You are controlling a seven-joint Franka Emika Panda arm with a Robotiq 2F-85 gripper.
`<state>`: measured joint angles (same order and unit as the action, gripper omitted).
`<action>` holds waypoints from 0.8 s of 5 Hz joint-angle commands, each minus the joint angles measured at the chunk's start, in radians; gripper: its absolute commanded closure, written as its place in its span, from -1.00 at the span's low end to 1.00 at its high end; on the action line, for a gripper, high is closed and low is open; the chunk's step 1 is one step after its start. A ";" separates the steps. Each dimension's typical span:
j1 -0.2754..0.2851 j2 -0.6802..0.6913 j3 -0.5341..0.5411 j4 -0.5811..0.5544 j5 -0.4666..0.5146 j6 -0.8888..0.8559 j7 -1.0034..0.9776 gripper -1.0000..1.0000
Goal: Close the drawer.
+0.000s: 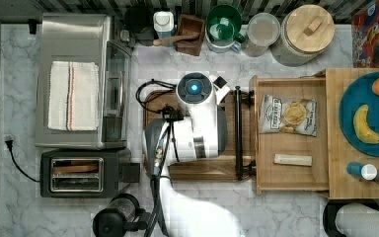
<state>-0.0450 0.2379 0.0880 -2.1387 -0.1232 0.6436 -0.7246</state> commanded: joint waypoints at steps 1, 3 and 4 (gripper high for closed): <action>-0.043 -0.037 -0.023 -0.056 -0.016 0.062 -0.164 1.00; -0.105 -0.010 -0.061 -0.020 -0.007 0.068 -0.351 1.00; -0.144 0.012 -0.079 -0.007 0.011 0.094 -0.445 1.00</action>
<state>-0.1417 0.2625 0.0593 -2.2129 -0.1190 0.7217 -1.0479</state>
